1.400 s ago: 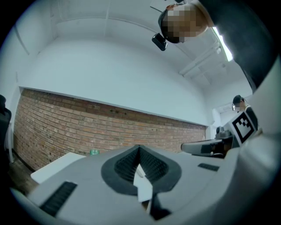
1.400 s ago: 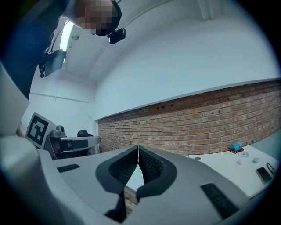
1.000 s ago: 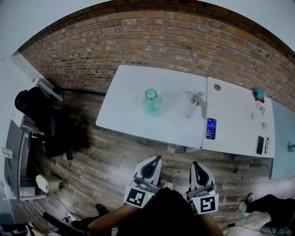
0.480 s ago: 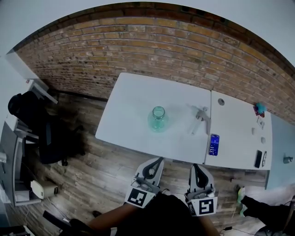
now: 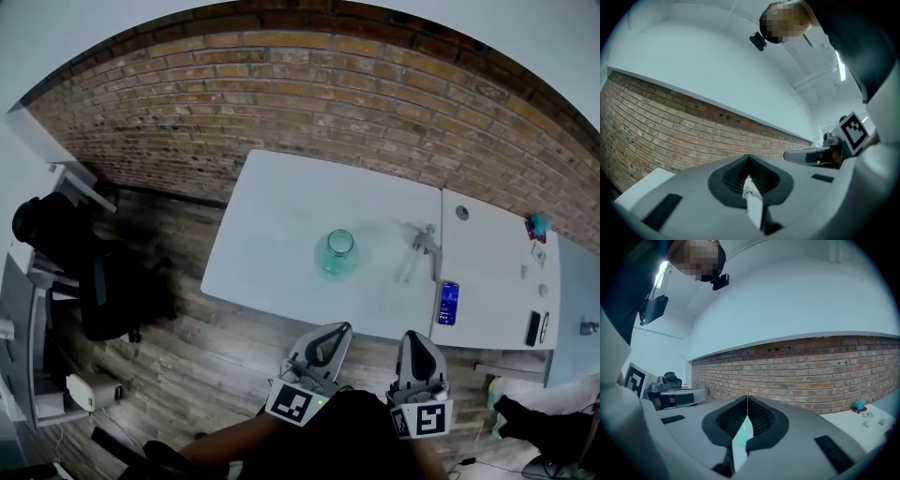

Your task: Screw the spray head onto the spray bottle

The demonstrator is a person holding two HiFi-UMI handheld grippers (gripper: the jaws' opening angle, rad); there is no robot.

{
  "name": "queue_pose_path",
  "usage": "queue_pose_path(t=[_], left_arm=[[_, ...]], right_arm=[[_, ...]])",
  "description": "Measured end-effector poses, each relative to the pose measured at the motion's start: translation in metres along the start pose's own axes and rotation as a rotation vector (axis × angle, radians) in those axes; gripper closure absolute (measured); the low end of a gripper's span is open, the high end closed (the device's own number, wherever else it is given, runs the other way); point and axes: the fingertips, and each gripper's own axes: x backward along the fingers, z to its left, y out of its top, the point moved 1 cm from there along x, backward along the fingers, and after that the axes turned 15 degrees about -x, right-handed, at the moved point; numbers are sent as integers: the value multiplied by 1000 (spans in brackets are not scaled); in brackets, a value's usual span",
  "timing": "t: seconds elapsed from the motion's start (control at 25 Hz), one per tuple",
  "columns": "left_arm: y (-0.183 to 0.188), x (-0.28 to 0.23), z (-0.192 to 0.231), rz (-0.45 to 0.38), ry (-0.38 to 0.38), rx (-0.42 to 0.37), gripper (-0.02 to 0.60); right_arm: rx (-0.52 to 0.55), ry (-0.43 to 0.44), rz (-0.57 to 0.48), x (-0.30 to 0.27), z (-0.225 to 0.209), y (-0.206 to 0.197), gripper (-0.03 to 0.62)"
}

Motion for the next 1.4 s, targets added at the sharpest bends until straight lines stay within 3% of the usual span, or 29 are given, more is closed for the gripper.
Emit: queue_pose_path(t=[0.6,1.12,1.4], left_arm=[[-32,4,14,71,13,27,583],[-42,-44,32,87,109,12,583],[-48,-76,42,107,184,-5,583]], right_arm=[[-15,7,43,-18,6,-17,585],[-40,115,38,-69,-23,9,585],[-93,156,28,-98,-63,16,585]])
